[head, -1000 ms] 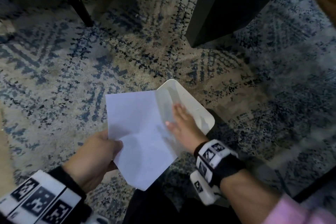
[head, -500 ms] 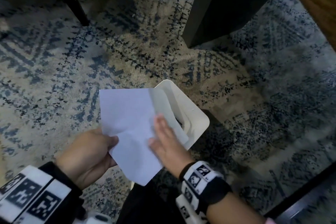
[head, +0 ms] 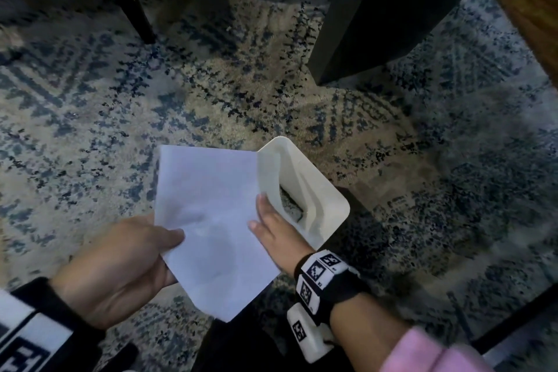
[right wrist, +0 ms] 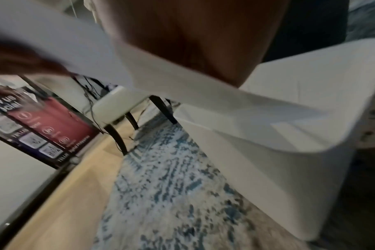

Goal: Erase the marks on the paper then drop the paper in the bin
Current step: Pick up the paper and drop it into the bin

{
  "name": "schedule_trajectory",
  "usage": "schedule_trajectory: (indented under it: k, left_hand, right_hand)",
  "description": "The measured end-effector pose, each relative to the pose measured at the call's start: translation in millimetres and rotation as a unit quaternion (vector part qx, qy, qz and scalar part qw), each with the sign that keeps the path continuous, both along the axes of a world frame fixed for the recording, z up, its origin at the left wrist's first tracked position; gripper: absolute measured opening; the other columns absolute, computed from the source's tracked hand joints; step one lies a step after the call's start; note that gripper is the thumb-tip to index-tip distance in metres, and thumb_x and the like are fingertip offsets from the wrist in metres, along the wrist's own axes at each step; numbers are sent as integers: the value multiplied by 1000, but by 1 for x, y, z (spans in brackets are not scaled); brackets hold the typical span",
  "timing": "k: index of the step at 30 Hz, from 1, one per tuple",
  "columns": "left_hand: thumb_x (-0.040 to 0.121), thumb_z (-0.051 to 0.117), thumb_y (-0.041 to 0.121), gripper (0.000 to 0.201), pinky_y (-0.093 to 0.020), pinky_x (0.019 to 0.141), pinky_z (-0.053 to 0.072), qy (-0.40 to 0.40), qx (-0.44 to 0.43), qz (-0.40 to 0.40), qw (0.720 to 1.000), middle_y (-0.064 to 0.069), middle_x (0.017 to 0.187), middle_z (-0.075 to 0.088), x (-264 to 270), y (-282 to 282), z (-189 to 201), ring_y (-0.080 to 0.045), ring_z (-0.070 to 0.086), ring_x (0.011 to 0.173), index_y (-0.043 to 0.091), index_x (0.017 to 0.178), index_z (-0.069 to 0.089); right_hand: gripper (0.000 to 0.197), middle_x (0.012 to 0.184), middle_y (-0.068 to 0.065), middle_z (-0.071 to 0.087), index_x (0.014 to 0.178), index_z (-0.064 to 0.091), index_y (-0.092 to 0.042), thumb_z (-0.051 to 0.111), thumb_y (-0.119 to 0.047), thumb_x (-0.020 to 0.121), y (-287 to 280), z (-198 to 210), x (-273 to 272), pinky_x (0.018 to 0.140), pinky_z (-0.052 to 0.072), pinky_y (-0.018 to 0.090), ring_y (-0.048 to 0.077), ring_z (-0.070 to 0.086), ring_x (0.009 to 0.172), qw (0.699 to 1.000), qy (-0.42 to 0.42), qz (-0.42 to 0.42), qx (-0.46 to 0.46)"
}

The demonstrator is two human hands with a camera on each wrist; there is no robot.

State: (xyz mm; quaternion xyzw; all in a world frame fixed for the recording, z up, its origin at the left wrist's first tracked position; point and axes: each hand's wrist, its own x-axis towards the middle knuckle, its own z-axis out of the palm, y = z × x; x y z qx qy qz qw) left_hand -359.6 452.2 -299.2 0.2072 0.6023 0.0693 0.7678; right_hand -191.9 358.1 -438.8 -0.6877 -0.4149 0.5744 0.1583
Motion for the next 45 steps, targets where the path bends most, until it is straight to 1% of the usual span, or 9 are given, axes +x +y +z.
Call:
schedule_trajectory:
  k: [3,5,8,13,19,27,32,40,45]
  left_hand:
    - [92,34,-4,28,-41,58,58,6,5,-7,1000,-9,87,76,-7,2,3,-28,71,81,5,98,59]
    - [92,34,-5,29,-41,61,57,11,4,-14,1000,-8,96,73,-9,0,2,-27,69,87,5,101,59]
    - [92,33,-5,29,-37,59,58,13,-7,-22,1000,-11,100,69,-3,-6,-5,-28,65,90,2,106,57]
    - [91,32,-8,32,-37,62,59,-3,-8,-21,1000,-15,96,74,9,-9,-14,-26,71,81,1,101,60]
    - [91,33,-7,32,-35,55,60,-6,-6,-43,999,-6,85,77,-7,-8,-7,-24,72,77,5,93,63]
    - [90,32,-9,33,-38,62,60,-2,5,-41,999,-11,86,76,9,-10,-14,-25,72,77,3,101,61]
    - [90,33,-7,33,-40,63,58,-12,0,-66,998,-8,90,76,-3,-6,-7,-26,71,81,6,96,63]
    - [90,33,-8,33,-36,57,59,-12,11,-98,995,-9,85,77,7,-4,-3,-24,73,73,5,95,63]
    - [88,36,-9,34,-40,60,59,1,28,-92,995,-10,86,76,-8,6,4,-27,72,74,5,91,66]
  right_hand:
    - [55,155,8,26,150,17,-14,30,-37,102,2,-15,23,111,24,32,26,30,140,985,-61,-27,-156]
    - [54,157,15,16,150,14,-9,30,-28,102,12,-16,38,110,26,36,30,26,140,972,-150,-13,-183]
    - [64,159,6,-11,151,1,-12,35,-31,101,29,4,28,119,7,35,23,-4,147,976,-208,-8,-66]
    - [66,156,-9,-19,148,-12,-28,29,-46,99,29,44,-38,114,-11,26,4,-19,141,984,-13,117,137]
    - [66,160,0,-9,152,-1,-20,27,-48,99,11,-15,15,120,3,38,21,-2,147,987,-102,30,-123]
    - [60,158,-10,-11,146,-9,-33,30,-40,100,24,42,-36,113,-10,21,2,-15,142,979,-30,119,163]
    - [62,160,6,2,151,8,-15,30,-41,101,6,-9,11,119,8,34,21,6,147,989,-104,-11,-107]
    - [63,157,-17,-9,150,0,-33,35,-41,99,32,17,6,116,-2,26,2,-10,143,991,-31,-16,129]
    - [62,159,4,9,151,6,-15,33,-38,101,22,-6,44,110,19,25,22,19,144,985,-65,-107,-118]
